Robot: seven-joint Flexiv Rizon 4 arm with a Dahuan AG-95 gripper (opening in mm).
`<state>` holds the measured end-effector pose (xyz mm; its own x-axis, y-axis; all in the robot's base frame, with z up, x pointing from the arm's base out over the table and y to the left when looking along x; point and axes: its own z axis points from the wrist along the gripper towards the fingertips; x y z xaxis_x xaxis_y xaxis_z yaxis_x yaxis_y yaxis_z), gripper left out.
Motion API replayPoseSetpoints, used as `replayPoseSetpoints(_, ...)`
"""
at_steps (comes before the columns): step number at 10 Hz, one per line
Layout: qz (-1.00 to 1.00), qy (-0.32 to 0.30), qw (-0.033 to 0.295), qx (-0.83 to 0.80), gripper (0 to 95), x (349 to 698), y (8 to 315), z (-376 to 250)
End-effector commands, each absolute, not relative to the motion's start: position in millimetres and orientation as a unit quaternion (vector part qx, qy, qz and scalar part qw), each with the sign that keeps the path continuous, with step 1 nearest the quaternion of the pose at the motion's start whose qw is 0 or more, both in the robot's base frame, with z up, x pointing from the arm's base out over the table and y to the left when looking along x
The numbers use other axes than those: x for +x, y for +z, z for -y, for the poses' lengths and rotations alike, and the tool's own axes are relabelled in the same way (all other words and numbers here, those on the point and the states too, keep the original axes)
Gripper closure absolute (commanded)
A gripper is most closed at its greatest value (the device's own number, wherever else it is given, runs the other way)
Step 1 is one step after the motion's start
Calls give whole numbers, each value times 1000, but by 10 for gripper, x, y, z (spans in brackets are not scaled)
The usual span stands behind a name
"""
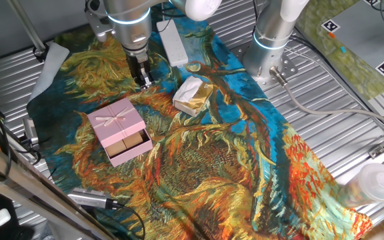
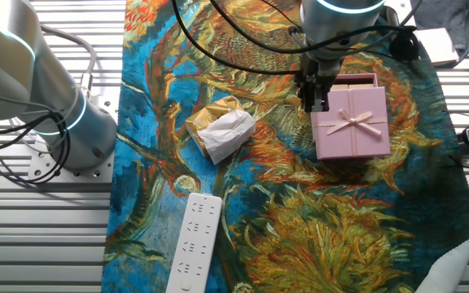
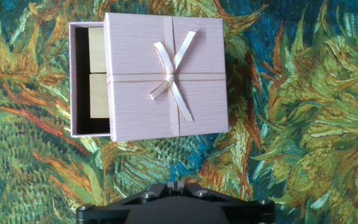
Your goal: Slide the outer casing onto the gift box
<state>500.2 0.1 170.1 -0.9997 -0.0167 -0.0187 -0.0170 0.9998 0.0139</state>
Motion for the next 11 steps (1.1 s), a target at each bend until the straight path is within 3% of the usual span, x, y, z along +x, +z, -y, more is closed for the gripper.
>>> replayPoseSetpoints(1, -1000, 7, 9, -22, 950, 5000, 1700, 0)
replayPoseSetpoints(11, -995, 4, 13, -99, 950, 5000, 1700, 0)
